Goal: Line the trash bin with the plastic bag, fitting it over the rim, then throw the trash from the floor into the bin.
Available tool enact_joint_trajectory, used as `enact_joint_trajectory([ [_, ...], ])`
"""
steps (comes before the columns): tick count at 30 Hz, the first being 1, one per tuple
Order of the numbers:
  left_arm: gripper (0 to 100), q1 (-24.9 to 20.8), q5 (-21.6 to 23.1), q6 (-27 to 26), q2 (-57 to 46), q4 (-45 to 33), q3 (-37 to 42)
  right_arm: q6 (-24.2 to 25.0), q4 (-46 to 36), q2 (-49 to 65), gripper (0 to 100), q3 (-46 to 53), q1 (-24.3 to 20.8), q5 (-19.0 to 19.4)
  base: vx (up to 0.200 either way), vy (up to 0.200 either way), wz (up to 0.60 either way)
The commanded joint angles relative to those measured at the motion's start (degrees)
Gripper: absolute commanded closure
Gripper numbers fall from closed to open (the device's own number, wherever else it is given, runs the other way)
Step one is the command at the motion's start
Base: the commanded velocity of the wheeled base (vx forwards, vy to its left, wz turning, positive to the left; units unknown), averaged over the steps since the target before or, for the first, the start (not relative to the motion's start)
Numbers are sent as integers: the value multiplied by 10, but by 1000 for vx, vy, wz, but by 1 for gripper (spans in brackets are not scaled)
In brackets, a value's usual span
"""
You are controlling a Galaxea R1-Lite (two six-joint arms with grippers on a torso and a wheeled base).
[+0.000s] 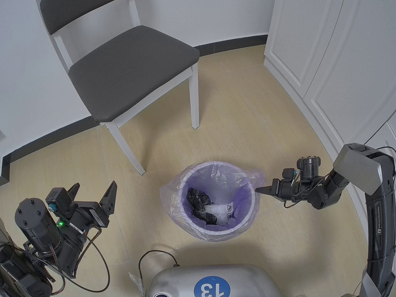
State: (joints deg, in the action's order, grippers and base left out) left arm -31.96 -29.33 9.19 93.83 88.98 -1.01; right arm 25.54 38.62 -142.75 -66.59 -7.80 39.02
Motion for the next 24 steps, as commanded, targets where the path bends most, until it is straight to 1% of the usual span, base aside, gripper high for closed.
enact_joint_trajectory([
  [1,0,-11,2,-1,3,10,10,-105,-143,20,100,-104,-5,-102,0,0,600],
  [2,0,-11,2,-1,3,10,10,-117,-154,24,100,-108,-11,-117,0,0,600],
  [5,0,-12,3,-2,3,10,10,-137,-155,36,100,-107,-12,-117,0,0,600],
  [8,0,-12,4,-3,3,10,10,-188,-154,40,100,-104,-13,-123,0,0,600],
  [10,0,-13,4,-3,2,10,10,-236,-152,43,100,-89,-12,-131,0,0,600],
  [11,0,-13,4,-3,2,10,10,-236,-152,43,100,-89,-12,-131,0,0,600],
  [12,0,-18,4,-4,0,10,10,-274,-146,49,100,-74,-8,-148,0,0,0],
  [13,0,-20,4,-4,0,10,10,-291,-139,49,100,-67,-7,-161,0,0,0],
  [17,0,-26,5,-4,4,10,10,-301,-113,49,100,-48,-7,-185,0,0,0],
  [21,0,-28,5,-5,7,10,10,-307,-72,48,100,-21,-5,-185,0,0,0],
  [22,0,-28,5,-5,7,10,10,-307,-72,48,100,-21,-5,-185,0,0,0],
  [24,0,-28,5,-5,14,10,10,-322,-43,49,100,4,-4,-187,0,0,0],
])
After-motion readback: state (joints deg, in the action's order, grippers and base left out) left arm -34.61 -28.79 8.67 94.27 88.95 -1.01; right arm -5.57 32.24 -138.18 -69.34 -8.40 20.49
